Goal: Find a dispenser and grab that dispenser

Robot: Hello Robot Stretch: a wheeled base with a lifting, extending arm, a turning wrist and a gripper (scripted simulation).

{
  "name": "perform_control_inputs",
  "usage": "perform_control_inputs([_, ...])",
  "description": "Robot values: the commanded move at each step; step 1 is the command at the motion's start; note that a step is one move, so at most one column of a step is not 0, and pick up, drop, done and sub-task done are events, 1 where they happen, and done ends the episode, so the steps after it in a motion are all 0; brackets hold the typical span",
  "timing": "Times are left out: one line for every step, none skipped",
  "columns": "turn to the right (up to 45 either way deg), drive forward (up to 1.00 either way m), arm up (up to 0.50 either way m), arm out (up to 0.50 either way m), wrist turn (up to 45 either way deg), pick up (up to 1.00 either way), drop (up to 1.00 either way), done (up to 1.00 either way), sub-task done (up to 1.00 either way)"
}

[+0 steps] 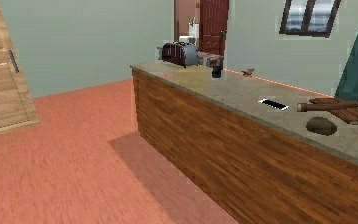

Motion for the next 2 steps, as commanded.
perform_control_inputs([0.0, 0.0, 0.0, 0.0, 0.0, 1.0, 0.0, 0.0, 0.0])
perform_control_inputs([0.0, 0.0, 0.0, 0.0, 0.0, 0.0, 0.0, 1.0, 0.0])
